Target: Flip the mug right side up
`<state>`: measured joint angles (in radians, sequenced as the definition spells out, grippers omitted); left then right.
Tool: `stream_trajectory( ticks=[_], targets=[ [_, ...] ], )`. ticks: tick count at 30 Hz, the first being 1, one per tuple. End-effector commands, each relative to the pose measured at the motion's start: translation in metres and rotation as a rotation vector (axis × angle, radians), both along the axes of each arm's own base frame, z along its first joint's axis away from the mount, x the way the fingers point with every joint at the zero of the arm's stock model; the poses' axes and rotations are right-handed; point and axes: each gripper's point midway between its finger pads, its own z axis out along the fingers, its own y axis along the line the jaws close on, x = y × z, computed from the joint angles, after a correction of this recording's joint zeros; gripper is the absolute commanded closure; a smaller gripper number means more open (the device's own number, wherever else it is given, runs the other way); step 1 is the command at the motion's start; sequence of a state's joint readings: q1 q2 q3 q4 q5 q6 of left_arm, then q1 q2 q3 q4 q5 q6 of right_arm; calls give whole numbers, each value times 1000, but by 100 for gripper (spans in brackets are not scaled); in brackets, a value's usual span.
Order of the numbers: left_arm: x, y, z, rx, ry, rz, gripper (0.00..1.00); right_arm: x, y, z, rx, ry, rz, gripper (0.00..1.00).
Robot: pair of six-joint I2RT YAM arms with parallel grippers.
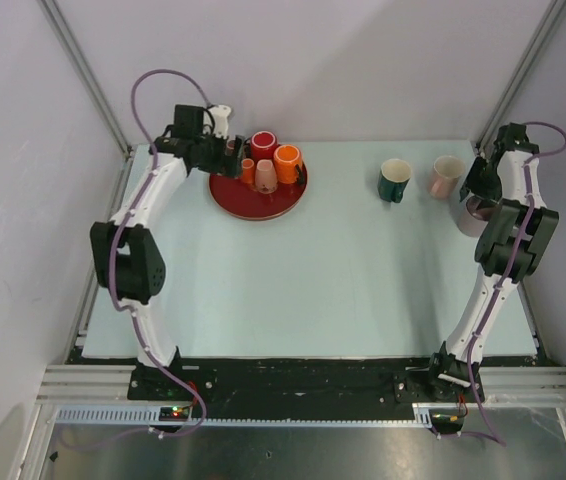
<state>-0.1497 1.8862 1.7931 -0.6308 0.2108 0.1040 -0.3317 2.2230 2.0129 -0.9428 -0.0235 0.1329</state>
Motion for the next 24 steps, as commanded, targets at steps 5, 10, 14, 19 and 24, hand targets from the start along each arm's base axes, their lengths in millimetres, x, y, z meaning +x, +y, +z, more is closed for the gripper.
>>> stream_trajectory(
  ticks=[5,10,14,19,24],
  targets=[
    [48,-55,-7,170,-139,-277,0,-3,-2,68,-89,-113,0,28],
    [79,-91,-15,92,-166,-325,0,-21,3,96,-116,-168,-9,13],
    [98,-104,-39,4,-116,-270,0,-38,15,101,-105,-183,6,9],
    [104,-107,-69,9,-62,-206,8,-50,26,105,-86,-215,32,9],
    [103,-107,-90,31,-26,-181,18,-56,32,106,-74,-229,53,9]
  ],
)
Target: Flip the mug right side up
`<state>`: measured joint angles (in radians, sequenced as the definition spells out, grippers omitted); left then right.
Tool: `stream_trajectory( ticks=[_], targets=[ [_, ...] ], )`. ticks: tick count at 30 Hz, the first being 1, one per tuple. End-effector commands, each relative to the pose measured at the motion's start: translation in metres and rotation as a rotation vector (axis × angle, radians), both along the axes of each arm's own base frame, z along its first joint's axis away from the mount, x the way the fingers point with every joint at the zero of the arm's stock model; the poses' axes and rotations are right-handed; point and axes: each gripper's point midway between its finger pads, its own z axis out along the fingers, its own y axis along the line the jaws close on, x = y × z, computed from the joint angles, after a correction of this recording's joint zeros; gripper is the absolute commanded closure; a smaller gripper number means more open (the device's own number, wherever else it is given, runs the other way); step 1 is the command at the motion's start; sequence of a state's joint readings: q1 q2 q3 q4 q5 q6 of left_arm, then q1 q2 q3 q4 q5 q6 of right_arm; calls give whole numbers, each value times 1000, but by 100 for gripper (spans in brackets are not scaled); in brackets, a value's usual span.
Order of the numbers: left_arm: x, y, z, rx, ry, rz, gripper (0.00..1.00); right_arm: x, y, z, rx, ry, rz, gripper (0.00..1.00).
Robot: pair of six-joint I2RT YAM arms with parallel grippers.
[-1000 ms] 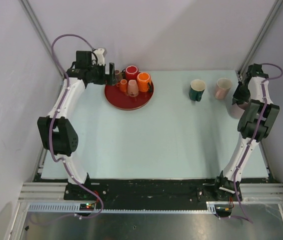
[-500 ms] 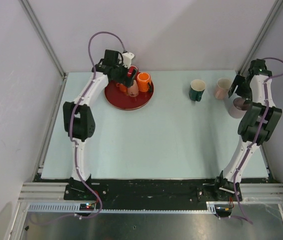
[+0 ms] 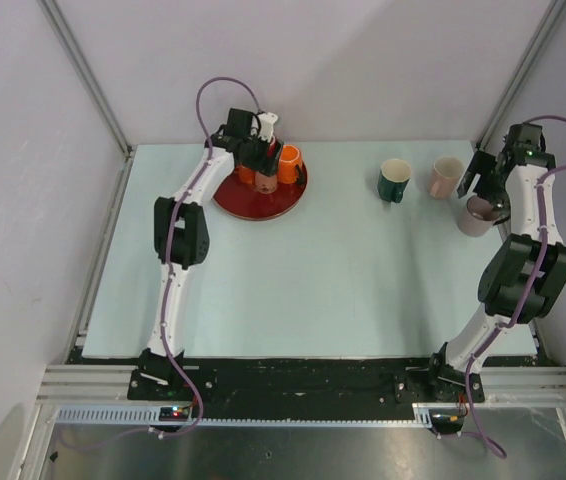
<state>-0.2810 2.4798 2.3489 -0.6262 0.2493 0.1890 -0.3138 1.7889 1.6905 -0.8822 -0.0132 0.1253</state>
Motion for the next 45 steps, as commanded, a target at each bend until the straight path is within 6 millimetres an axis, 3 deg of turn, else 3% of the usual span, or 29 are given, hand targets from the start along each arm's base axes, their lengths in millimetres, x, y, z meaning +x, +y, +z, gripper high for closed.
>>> stream_trajectory(
  ticks=[1,7,11,15,18,20,22,24,26,29,32,37,40,45],
  targets=[
    [7,-6,12,-2,-34,39,20,2,6,16,-9,-68,37,9],
    [5,-8,8,19,-30,40,23,-4,8,16,-12,-60,41,9],
    [-2,-10,1,37,1,30,32,-6,7,22,-21,-74,41,8],
    [-7,-10,-3,38,25,32,54,-6,9,32,-25,-101,45,8],
    [-12,-7,-8,41,49,44,89,-7,12,39,-21,-121,51,8],
    [-18,-5,-7,48,59,48,97,-7,16,45,-12,-139,63,8],
    [-23,-2,3,45,53,47,99,-7,26,52,-1,-160,89,8],
    [-26,0,28,6,32,48,100,-4,48,60,21,-188,154,9],
    [-29,1,59,-61,8,54,100,0,82,67,49,-228,261,8],
    [-35,2,109,-147,-42,59,100,6,153,83,106,-324,463,8],
    [-46,4,152,-201,-95,46,100,7,237,103,212,-453,656,7],
    [-78,-8,224,-358,-137,-13,100,2,342,136,407,-625,878,4],
    [-101,-17,269,-461,-155,-59,100,-2,383,164,615,-731,941,1],
    [-134,-30,325,-604,-160,-138,100,1,416,203,829,-883,973,1]
  ],
)
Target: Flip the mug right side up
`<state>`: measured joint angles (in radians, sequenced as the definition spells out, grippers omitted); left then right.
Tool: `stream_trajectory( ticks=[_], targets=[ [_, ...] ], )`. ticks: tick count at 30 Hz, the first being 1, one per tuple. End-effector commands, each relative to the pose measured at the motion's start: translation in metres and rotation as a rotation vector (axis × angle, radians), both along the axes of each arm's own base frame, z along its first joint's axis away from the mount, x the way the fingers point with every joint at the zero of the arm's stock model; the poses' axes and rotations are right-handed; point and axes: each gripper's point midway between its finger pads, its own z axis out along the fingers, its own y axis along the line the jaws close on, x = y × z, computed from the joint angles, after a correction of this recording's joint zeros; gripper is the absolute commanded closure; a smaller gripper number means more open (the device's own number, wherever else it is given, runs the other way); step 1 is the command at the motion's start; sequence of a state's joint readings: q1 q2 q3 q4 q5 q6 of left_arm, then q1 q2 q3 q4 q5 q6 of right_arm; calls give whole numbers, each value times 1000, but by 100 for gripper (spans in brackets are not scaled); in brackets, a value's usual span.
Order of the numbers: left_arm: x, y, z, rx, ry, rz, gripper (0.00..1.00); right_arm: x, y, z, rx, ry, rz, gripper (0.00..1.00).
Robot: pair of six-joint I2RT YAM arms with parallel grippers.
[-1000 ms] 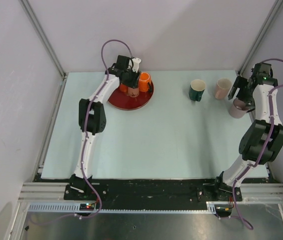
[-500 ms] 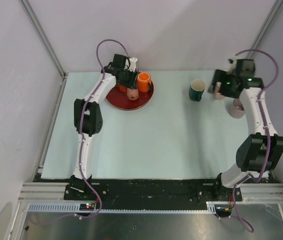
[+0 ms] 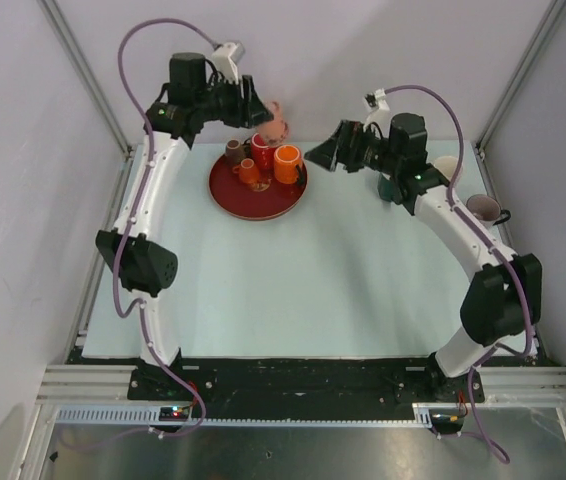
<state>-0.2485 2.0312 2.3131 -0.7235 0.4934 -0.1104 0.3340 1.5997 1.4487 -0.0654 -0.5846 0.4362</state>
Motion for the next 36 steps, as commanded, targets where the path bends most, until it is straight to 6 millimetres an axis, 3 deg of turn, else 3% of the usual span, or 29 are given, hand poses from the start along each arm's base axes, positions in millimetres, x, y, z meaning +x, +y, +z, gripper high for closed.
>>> stream_trajectory(
  ticks=[1,7,12,14,16,19,20,21,22,25,26,30,32,36],
  targets=[
    [-49,-23,96,-215,-81,-134,100,2,33,66,309,-124,120,1],
    [-71,-32,122,-297,-69,-194,100,6,49,98,516,-117,192,1],
    [-81,-43,119,-327,-22,-241,100,-2,60,126,640,-113,307,7],
    [-82,-46,117,-331,-14,-249,100,-4,62,134,669,-121,333,19],
    [-81,-50,113,-332,-6,-255,100,-6,63,141,681,-138,346,43],
    [-78,-50,106,-328,6,-252,100,-8,57,147,677,-158,320,87],
    [-75,-49,102,-319,5,-245,99,-6,55,146,663,-161,300,94],
    [-70,-46,99,-308,0,-224,94,-4,50,143,645,-148,273,97],
    [-63,-41,93,-290,-7,-191,75,-2,47,140,615,-150,245,98],
    [-38,-16,71,-217,-25,-64,19,7,31,121,435,-142,105,100],
    [-31,-6,65,-190,-35,-21,10,8,24,116,364,-145,58,100],
    [-10,33,39,-40,-83,114,1,21,-23,53,-107,-49,-189,100],
    [-4,49,24,52,-101,162,1,12,-59,8,-371,88,-268,100],
    [3,68,-15,184,-76,204,0,-15,-121,-60,-770,354,-291,100]
  ],
)
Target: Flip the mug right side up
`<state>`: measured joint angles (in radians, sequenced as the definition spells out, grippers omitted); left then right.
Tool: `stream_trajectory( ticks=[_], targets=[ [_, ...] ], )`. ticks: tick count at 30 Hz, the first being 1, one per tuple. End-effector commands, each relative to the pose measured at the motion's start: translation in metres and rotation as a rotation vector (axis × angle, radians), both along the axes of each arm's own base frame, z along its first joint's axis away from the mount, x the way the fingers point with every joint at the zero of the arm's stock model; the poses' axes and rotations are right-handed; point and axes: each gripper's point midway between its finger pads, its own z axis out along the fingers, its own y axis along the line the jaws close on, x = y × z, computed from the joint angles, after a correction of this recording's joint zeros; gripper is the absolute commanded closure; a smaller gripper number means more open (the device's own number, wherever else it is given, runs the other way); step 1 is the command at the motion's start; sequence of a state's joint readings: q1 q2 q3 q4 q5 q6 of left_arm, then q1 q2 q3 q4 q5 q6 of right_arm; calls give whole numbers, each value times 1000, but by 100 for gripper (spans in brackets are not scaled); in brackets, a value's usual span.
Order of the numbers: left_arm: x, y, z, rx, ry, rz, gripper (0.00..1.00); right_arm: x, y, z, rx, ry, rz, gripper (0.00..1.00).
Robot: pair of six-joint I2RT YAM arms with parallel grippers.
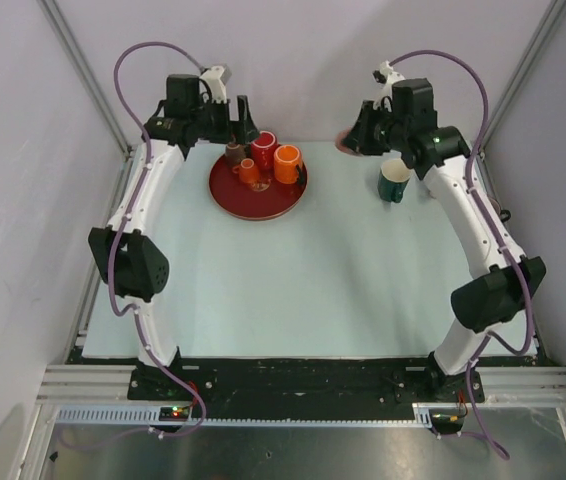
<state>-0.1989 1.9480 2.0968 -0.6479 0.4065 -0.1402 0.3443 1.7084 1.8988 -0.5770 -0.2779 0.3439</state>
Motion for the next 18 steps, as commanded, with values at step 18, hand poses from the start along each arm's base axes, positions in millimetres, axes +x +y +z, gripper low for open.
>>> stream_trajectory(
  ticks=[18],
  targets=[
    [40,72,-121,594,3,30,0,-41,-174,-260,-628,709,-238,100]
  ],
)
